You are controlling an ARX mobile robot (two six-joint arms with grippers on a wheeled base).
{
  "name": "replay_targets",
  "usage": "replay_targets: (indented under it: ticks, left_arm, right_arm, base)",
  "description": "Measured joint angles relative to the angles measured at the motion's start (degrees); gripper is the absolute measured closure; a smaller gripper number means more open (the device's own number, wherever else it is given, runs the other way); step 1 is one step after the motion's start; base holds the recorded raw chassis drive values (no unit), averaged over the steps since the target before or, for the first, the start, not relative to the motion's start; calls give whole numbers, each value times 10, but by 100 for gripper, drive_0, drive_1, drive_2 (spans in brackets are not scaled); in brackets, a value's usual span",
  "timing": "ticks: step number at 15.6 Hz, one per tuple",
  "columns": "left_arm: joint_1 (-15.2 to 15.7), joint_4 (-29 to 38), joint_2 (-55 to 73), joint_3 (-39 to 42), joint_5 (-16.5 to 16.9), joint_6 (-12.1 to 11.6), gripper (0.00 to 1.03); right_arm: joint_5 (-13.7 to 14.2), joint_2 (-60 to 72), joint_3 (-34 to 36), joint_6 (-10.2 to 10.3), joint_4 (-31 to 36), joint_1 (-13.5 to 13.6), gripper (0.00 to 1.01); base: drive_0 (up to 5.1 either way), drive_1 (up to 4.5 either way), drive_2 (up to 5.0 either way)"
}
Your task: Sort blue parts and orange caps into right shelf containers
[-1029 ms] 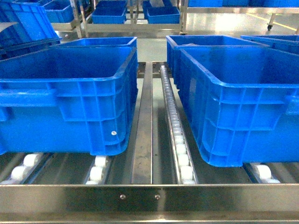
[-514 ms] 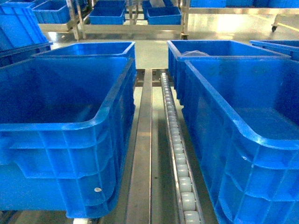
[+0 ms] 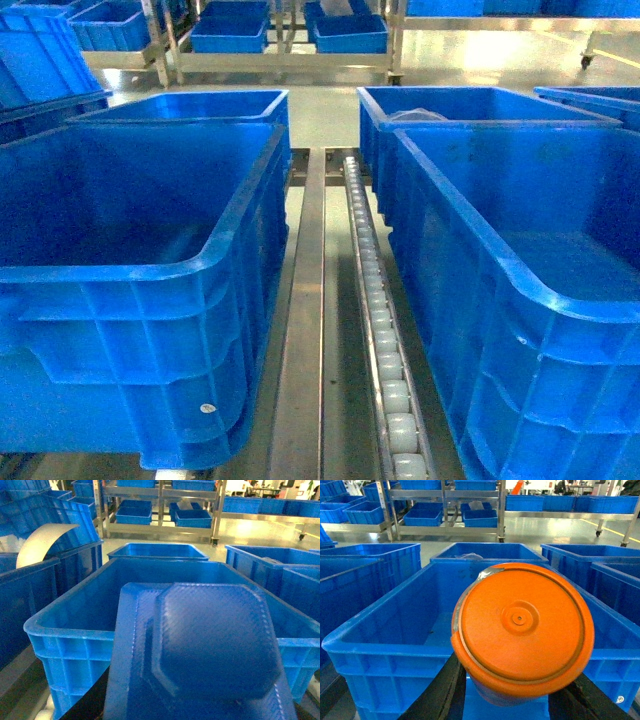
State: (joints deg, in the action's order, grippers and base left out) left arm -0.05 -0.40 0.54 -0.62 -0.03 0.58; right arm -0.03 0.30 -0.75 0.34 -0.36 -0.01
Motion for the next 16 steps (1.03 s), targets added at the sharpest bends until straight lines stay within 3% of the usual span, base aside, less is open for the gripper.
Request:
replay_targets:
  ticks: [16]
  left_arm:
    - [0,0,0,0,0,0,61]
  right_arm:
    - [0,0,0,0,0,0,61]
  base:
    - [0,0,0]
